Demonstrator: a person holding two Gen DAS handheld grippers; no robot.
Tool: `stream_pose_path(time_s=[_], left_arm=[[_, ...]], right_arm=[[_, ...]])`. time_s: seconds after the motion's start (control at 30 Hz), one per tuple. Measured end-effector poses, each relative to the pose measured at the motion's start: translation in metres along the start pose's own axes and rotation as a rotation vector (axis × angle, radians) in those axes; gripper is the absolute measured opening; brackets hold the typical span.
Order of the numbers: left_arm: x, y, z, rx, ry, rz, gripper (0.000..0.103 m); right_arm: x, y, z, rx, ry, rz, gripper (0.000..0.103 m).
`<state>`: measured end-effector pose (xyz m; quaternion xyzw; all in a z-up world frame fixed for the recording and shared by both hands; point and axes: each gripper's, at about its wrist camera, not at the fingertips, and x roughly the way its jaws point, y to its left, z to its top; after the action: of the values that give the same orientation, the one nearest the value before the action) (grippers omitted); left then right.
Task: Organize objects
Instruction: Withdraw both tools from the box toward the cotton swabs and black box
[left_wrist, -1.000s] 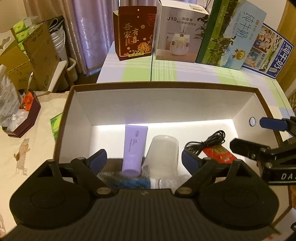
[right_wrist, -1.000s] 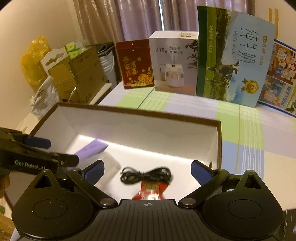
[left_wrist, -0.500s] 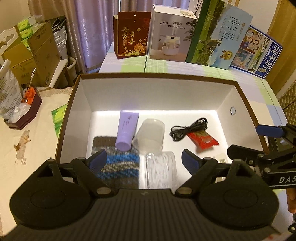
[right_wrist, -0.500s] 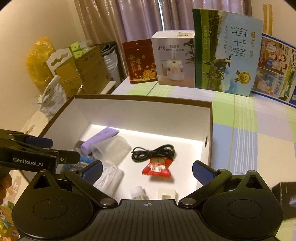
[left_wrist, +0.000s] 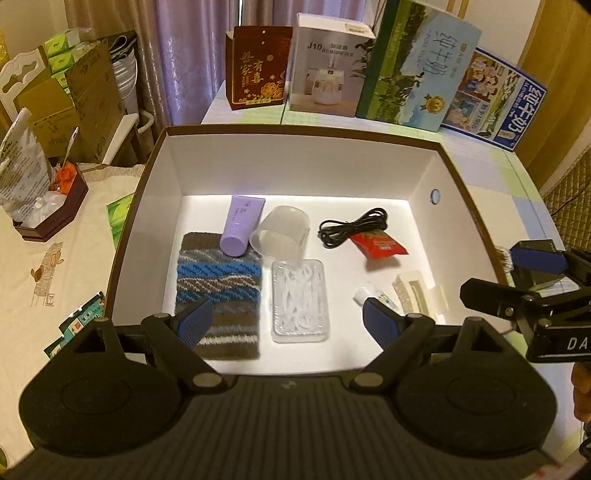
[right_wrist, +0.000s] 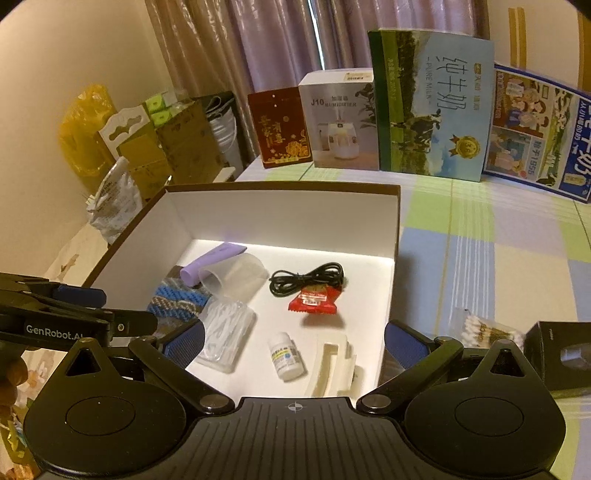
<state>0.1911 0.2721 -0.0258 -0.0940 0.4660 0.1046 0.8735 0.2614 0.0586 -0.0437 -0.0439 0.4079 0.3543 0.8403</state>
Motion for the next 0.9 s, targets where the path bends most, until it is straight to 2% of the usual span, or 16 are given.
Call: stream_pose_path(time_s=[0.9], left_arm=[[-0.042, -0.066, -0.065, -0.014, 0.000, 0.007, 0.086]], right_arm=[[-0.071, -0.022, -0.056, -0.032, 0.003, 0.039, 0.101]])
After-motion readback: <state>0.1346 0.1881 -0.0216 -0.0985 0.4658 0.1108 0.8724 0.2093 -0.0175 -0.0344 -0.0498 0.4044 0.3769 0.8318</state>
